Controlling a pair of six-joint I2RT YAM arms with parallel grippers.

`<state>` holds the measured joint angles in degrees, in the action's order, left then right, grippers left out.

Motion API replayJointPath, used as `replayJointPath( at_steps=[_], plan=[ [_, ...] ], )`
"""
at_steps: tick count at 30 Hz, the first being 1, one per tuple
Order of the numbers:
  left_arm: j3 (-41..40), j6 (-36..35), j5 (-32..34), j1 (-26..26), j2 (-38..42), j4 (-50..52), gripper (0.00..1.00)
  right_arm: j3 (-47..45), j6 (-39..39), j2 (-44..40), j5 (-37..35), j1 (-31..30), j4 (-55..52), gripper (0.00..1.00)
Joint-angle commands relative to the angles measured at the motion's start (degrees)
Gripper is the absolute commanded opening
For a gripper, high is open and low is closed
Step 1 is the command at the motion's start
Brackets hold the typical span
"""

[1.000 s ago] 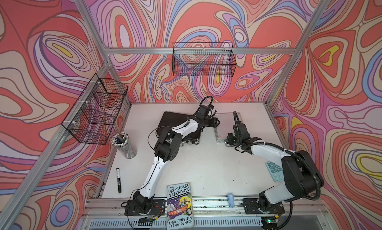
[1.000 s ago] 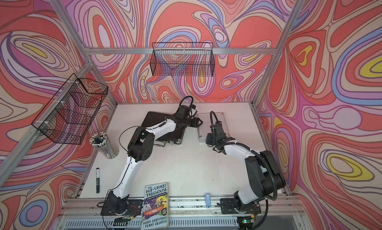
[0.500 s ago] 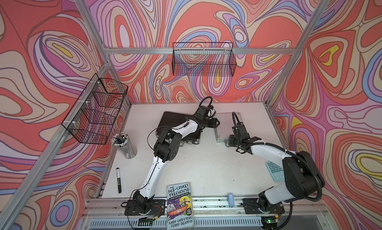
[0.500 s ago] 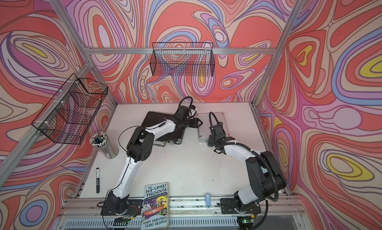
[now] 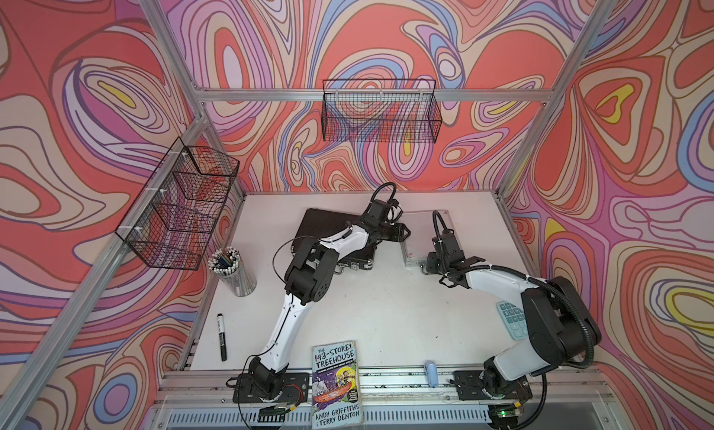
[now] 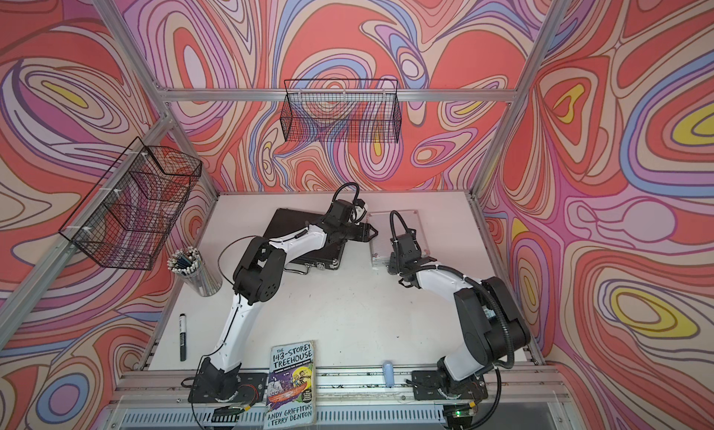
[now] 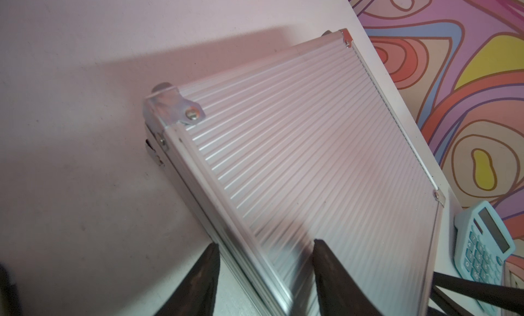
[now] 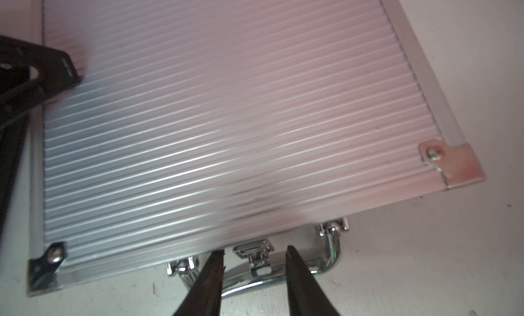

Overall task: Open the poker set cases
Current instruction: Open the fastener on the poker set case.

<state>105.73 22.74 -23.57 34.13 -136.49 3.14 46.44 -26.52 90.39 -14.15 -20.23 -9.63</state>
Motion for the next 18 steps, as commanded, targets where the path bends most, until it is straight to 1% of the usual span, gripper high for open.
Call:
replayJointPath(
  at_steps=[1,7,18],
  plan=[
    [-2.07,-0.73,1.17,0.15,0.07,5.74,0.53,-0.90,-1.02,0.85,-2.61,-0.02,2.01,0.36],
    [-2.14,-0.62,0.86,0.15,0.08,5.76,0.53,-0.95,-1.95,1.65,-3.42,-0.01,4.11,0.34],
    [-2.59,-1.12,0.96,0.15,0.47,6.00,0.52,-1.50,-2.16,2.63,-5.36,0.01,6.01,0.21]
  ],
)
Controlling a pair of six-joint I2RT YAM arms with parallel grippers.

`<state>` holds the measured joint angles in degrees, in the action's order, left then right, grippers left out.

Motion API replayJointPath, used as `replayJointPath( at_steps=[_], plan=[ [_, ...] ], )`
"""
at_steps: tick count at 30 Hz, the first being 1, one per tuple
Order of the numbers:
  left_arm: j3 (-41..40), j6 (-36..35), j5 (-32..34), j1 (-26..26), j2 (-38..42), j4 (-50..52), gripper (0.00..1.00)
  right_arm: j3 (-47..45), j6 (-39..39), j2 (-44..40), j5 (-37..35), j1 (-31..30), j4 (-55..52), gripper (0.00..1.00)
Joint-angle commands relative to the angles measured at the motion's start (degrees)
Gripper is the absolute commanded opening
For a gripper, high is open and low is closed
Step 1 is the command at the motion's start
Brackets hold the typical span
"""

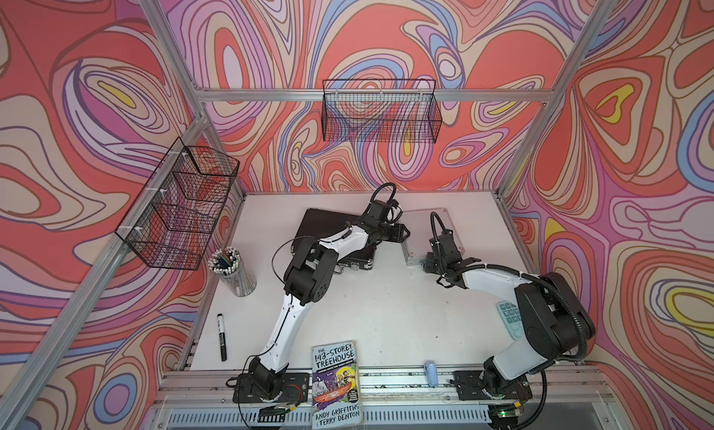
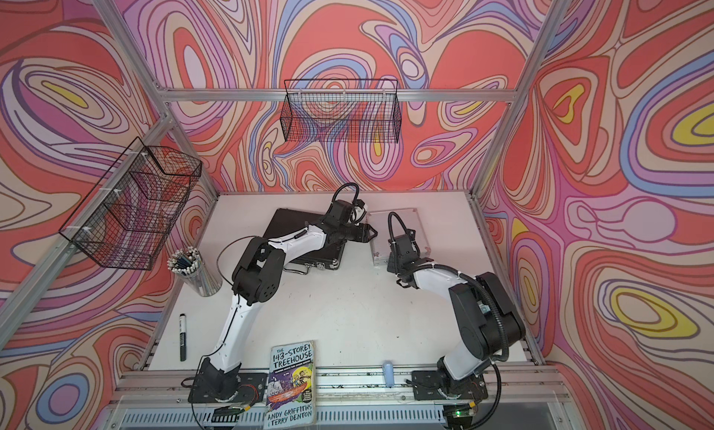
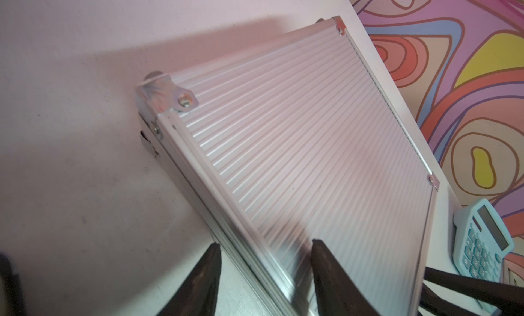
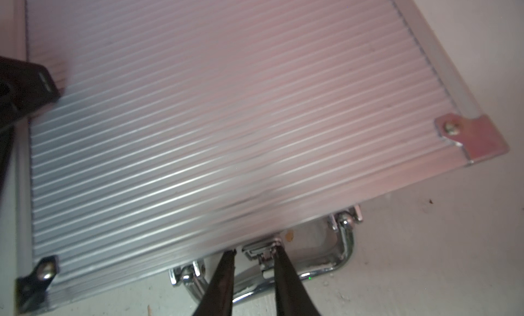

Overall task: Open the poker set cases
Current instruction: Open the fastener on the poker set case.

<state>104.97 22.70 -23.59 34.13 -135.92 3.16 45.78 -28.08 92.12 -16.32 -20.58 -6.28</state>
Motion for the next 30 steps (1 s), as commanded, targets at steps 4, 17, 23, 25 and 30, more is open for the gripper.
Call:
replayJointPath(
  at_steps=[4,17,23,25,30],
  plan=[
    [-1.61,-1.10,0.92,0.15,-0.23,6.15,0.51,-0.96,-0.10,0.45,-4.17,0.36,2.35,0.18],
    [-1.64,-1.87,1.51,0.15,-0.14,6.68,0.51,0.06,0.20,-0.53,-8.05,1.07,-1.38,0.27],
    [-2.15,-2.18,1.71,0.10,0.05,6.72,0.50,-1.33,-2.91,-2.24,-7.74,1.20,-1.54,0.27],
    [-2.40,-1.98,1.62,0.06,0.04,6.43,0.50,-2.23,-3.94,-3.11,-7.46,1.17,-1.28,0.27],
    [-2.64,-1.71,1.38,0.07,0.04,6.03,0.50,-4.31,-6.97,-4.72,-5.73,1.21,-0.80,0.27]
  ],
)
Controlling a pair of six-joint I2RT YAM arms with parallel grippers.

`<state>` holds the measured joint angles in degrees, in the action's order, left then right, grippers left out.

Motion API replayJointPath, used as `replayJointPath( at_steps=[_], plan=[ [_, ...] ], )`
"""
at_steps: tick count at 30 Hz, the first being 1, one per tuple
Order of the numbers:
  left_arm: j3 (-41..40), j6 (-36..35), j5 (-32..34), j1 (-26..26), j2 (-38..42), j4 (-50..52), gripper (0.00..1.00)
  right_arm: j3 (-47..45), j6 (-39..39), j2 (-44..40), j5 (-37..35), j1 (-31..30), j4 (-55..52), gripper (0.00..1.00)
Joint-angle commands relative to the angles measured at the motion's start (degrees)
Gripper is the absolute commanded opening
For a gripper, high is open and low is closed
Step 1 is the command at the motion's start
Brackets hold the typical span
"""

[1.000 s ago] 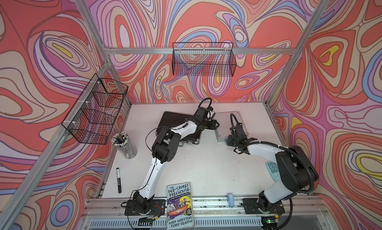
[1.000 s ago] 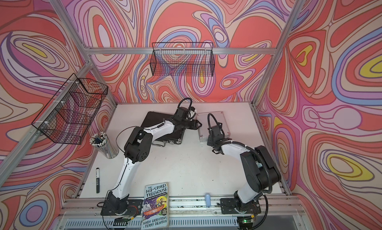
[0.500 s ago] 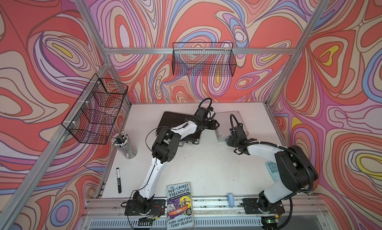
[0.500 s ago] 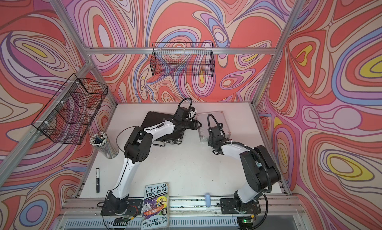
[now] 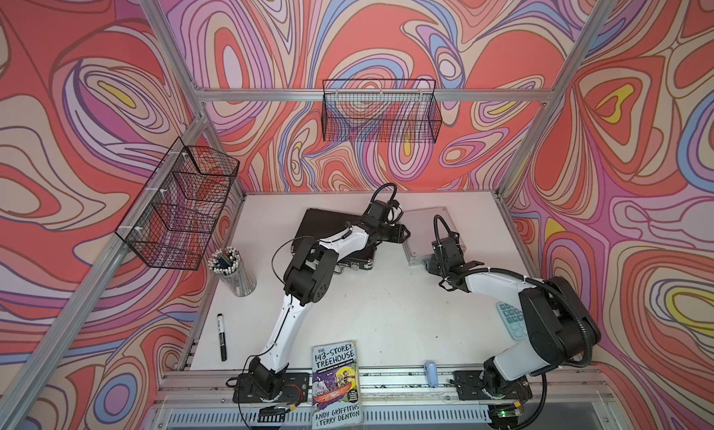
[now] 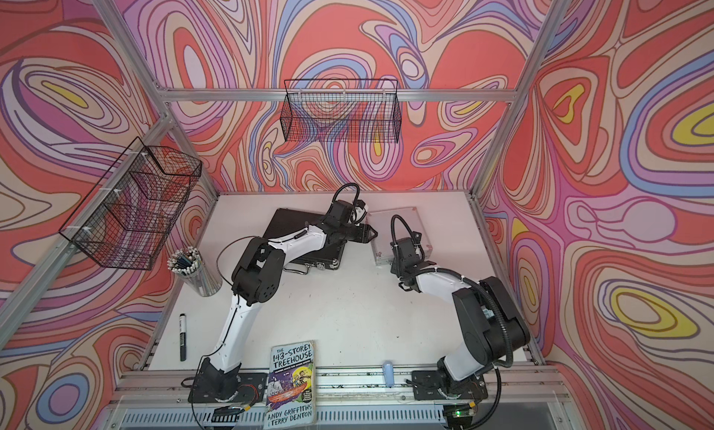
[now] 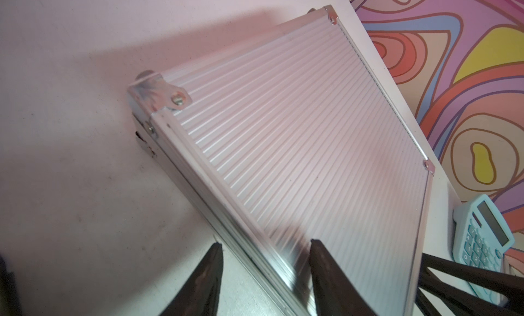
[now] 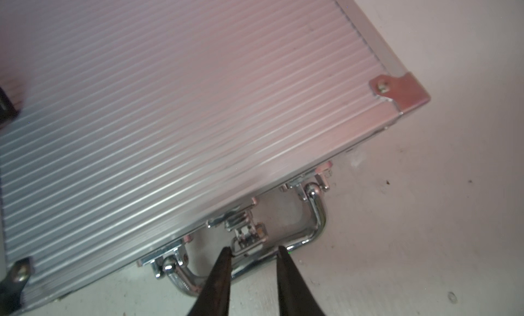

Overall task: Open the poker set cases
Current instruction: Open the fastener on the poker set case.

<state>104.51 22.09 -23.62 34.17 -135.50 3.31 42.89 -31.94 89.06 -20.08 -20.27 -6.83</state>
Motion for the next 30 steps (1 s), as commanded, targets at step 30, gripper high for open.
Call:
replayJointPath(
  at_steps=[30],
  plan=[
    [-5.77,-1.76,1.78,-0.38,4.93,5.71,0.55,-0.64,0.06,-9.68,9.54,12.70,-2.01,0.42]
  ],
)
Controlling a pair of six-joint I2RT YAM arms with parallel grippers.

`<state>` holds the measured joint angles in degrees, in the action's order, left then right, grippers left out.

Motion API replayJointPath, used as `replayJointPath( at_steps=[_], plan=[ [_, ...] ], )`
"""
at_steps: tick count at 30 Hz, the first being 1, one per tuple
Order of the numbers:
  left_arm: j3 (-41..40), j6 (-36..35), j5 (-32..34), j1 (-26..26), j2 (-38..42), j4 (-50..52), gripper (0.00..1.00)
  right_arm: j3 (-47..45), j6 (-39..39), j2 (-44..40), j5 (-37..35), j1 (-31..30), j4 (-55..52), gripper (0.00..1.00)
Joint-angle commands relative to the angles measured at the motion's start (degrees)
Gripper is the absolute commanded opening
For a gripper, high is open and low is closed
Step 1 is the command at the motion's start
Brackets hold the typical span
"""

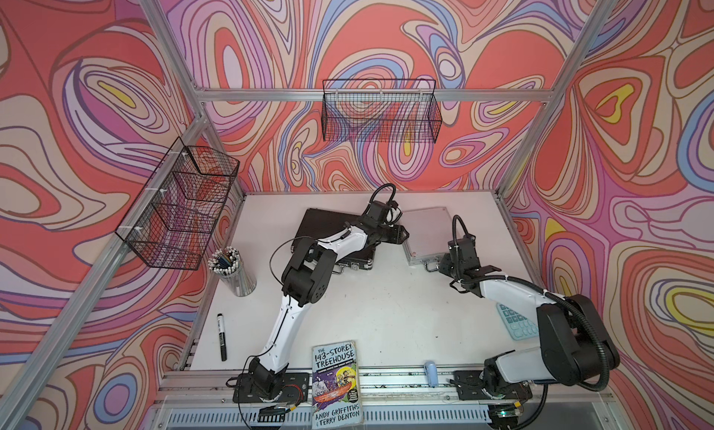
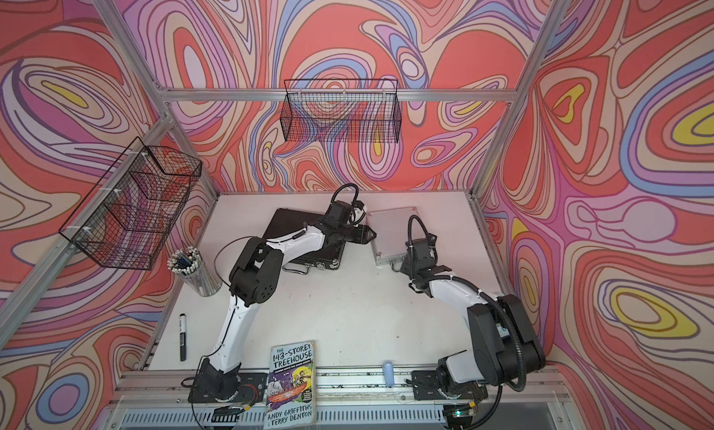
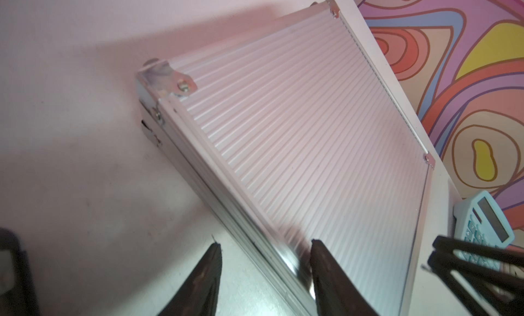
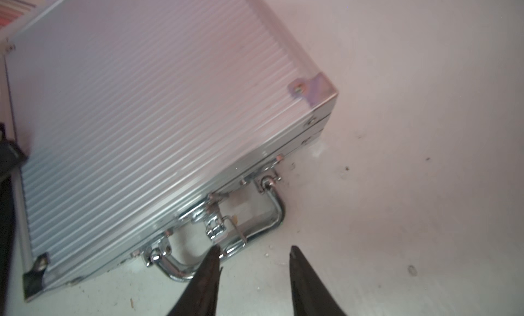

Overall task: Open the poker set cases
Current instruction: Open the fastener on the poker set case, then open the case lid on the poker set case.

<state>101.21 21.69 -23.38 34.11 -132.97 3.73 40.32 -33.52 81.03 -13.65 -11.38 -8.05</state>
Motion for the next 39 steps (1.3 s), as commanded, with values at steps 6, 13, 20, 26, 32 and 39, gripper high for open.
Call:
replayJointPath(
  at_steps=[6,13,20,26,32,39],
  plan=[
    [-6.66,-0.84,0.54,-0.71,7.47,4.23,0.61,4.76,0.95,1.84,12.62,12.99,0.98,0.45],
    [-14.97,4.14,-2.12,0.37,13.22,-1.30,0.67,8.56,-0.83,7.82,21.52,19.06,5.30,0.48],
    [-14.68,6.02,-2.31,3.44,12.09,-2.04,0.70,10.53,0.01,13.10,27.20,20.08,8.96,0.50],
    [-12.11,5.97,-1.07,4.21,8.84,-3.45,0.73,10.53,1.16,15.23,29.96,20.13,10.28,0.50],
    [-7.93,5.72,-2.11,4.21,5.00,-1.99,0.73,7.60,1.60,14.36,30.84,20.08,11.50,0.50],
    [-4.08,5.37,-2.14,4.21,2.30,-0.98,0.73,4.42,-0.09,12.85,33.81,19.90,13.80,0.50]
  ],
)
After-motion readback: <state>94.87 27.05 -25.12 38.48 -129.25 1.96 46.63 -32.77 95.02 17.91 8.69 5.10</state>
